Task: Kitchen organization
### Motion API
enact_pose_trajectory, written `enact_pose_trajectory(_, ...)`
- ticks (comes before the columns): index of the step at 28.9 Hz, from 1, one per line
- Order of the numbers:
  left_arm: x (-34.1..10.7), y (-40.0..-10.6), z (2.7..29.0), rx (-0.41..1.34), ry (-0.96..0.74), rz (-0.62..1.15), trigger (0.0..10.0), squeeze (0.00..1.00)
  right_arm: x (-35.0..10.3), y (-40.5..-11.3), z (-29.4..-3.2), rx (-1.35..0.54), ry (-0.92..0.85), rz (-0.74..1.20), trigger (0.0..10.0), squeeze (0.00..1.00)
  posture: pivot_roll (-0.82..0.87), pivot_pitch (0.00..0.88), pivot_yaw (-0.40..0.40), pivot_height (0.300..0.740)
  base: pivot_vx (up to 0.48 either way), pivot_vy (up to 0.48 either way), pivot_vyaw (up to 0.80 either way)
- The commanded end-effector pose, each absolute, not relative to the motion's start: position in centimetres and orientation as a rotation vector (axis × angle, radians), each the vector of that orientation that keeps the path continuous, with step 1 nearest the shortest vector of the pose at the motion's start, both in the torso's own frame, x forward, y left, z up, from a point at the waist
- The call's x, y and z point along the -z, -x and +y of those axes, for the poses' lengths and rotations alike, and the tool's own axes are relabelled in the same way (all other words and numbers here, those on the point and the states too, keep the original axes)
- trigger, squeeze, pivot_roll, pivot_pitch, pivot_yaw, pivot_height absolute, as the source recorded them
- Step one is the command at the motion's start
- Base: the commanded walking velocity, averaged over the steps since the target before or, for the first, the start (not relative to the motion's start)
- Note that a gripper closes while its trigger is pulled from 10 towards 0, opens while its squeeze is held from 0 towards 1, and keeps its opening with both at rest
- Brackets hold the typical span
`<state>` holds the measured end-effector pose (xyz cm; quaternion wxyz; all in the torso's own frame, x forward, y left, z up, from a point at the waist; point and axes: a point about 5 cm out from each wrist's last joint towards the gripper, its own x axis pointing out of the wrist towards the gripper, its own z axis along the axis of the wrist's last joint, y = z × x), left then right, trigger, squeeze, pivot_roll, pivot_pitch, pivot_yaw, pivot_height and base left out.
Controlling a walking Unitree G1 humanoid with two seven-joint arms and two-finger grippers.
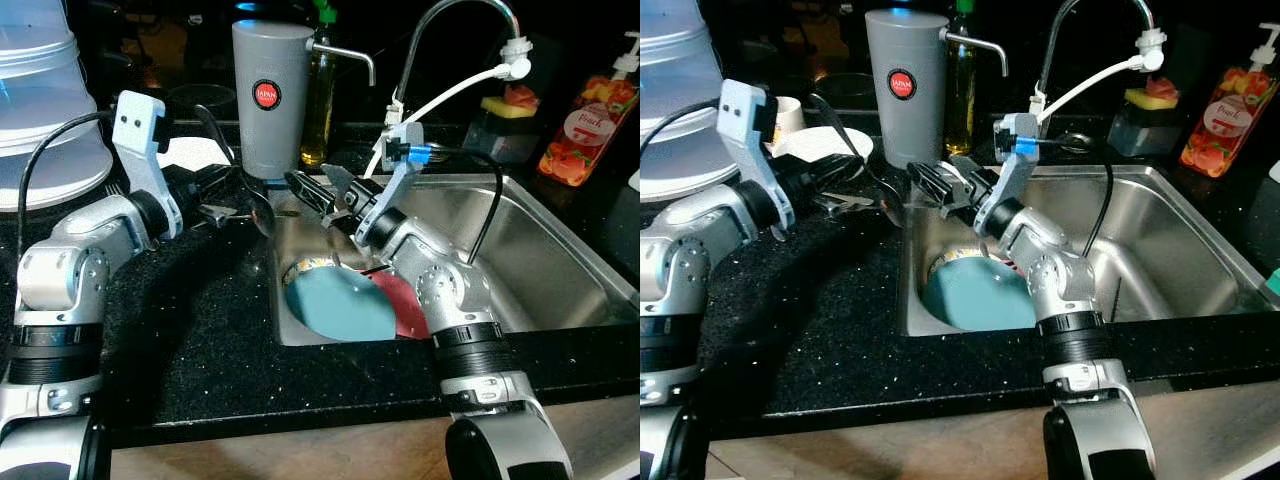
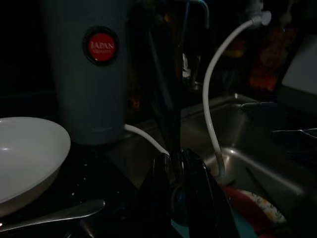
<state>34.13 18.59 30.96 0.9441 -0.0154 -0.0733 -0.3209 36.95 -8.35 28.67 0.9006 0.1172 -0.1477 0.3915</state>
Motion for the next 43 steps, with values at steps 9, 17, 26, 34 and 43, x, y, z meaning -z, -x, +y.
enact_pose_trajectory(9,-31.6,-33.8,18.4,0.725,0.081,-0.19,0.0,0.0,-28.3,-36.3,-9.0,-0.833,0.061,-0.401,10.0,1.0,0.09,0.052,-0.04,0.74,0.0,0.0,0.0)
enact_pose_trajectory(17,-31.4,-32.8,17.4,0.847,0.091,-0.199,0.0,0.0,-25.8,-36.0,-7.3,-0.933,0.146,-0.308,10.0,0.0,0.09,0.06,-0.048,0.74,0.0,0.0,0.0)
enact_pose_trajectory(26,-31.0,-31.7,16.3,0.967,0.073,-0.17,0.0,0.0,-25.0,-36.2,-6.9,-0.93,0.167,-0.286,10.0,0.0,0.09,0.063,-0.05,0.74,0.0,0.0,0.0)
enact_pose_trajectory(34,-30.8,-31.3,16.2,0.989,0.071,-0.16,0.0,0.0,-24.8,-36.4,-7.0,-0.908,0.133,-0.285,0.0,0.0,0.09,0.064,-0.052,0.74,0.0,0.0,0.0)
enact_pose_trajectory(43,-30.5,-31.1,16.2,0.99,0.055,-0.139,0.0,0.0,-24.8,-36.5,-7.1,-0.896,0.076,-0.288,0.0,0.0,0.09,0.055,-0.057,0.74,0.0,0.0,0.0)
